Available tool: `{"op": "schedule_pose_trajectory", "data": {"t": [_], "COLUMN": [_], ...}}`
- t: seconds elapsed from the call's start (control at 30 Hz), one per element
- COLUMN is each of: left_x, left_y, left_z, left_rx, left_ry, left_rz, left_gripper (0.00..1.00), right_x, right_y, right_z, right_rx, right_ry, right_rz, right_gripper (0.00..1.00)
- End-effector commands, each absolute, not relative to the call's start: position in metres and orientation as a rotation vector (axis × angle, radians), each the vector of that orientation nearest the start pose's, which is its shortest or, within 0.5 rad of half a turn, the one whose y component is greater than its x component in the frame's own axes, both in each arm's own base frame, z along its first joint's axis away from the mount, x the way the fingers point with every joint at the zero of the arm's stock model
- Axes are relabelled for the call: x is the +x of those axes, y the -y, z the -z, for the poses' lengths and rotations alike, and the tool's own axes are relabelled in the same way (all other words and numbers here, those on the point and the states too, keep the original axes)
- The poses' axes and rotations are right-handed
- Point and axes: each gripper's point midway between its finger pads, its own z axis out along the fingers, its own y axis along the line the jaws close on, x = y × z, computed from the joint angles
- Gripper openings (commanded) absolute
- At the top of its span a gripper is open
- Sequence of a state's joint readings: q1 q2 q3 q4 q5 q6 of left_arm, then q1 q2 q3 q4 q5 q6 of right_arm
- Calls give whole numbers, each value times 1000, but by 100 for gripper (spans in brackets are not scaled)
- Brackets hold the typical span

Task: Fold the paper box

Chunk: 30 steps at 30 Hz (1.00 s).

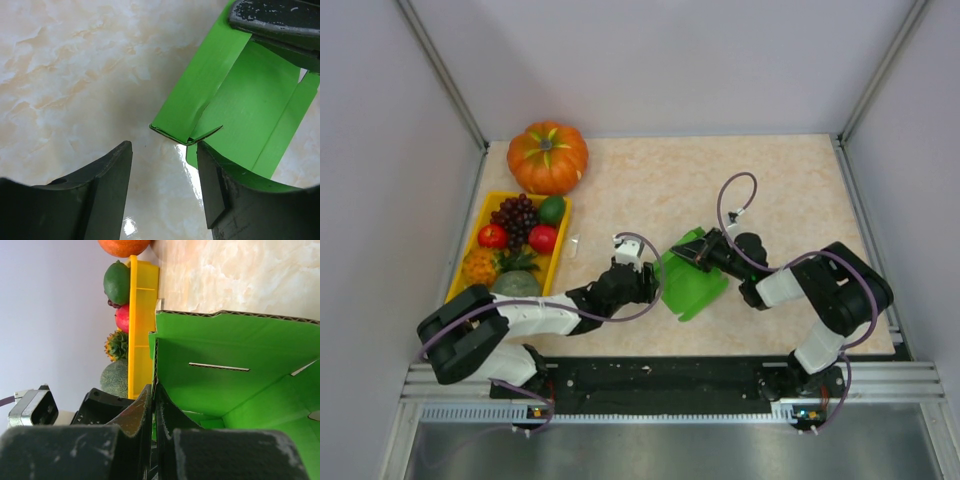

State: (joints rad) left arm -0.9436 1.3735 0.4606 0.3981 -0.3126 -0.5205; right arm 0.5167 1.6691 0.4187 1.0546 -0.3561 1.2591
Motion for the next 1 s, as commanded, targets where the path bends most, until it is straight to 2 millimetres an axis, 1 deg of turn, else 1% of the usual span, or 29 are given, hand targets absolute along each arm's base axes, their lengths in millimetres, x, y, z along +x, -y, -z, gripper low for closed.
{"op": "schedule_pose_trajectory", "data": {"t": [0.0, 0.13, 0.2, 0.23, 0.33, 0.5, 0.53, 0.67, 0.73, 0.77, 0.8, 0.83, 0.87, 0.9, 0.93, 0.97], "left_x": [258, 259, 262, 263, 267, 273, 275, 280, 282, 285, 285, 286, 289, 287, 289, 290], "left_y": [288, 287, 286, 285, 283, 280, 277, 268, 267, 262, 263, 263, 256, 258, 258, 253], "left_z": [-91, -94, -96, -95, -94, -91, -91, -86, -85, -85, -83, -83, -84, -81, -83, -83], "left_rx": [119, 93, 73, 68, 58, 47, 36, 8, 10, 5, 17, 28, 21, 40, 40, 46], "left_ry": [-1999, -1992, -1986, -1987, -1985, -1991, -1987, -1990, -1985, -1969, -1966, -1960, -1938, -1934, -1918, -1900], "left_rz": [636, 630, 620, 609, 571, 503, 480, 373, 329, 280, 252, 225, 159, 133, 122, 78], "left_gripper": [61, 61, 57, 52, 45, 36, 35, 26, 23, 20, 15, 12, 9, 0, 0, 0], "right_x": [288, 286, 286, 286, 284, 281, 281, 278, 276, 277, 276, 274, 274, 273, 270, 272], "right_y": [-295, -296, -296, -297, -297, -298, -299, -299, -301, -301, -301, -303, -303, -302, -303, -299], "right_z": [-127, -126, -125, -125, -125, -124, -123, -118, -117, -117, -115, -117, -116, -113, -122, -121], "right_rx": [381, 384, 388, 390, 393, 417, 424, 499, 529, 556, 573, 586, 618, 633, 622, 641], "right_ry": [-1961, -1963, -1963, -1963, -1965, -1969, -1974, -1983, -1989, -1990, -2002, -2008, -2012, -2031, -2020, -2023], "right_rz": [-1585, -1586, -1586, -1587, -1593, -1595, -1595, -1596, -1599, -1598, -1592, -1592, -1580, -1560, -1561, -1523], "right_gripper": [0, 0, 0, 0, 0, 0, 0, 0, 0, 0, 0, 0, 0, 0, 0, 0]}}
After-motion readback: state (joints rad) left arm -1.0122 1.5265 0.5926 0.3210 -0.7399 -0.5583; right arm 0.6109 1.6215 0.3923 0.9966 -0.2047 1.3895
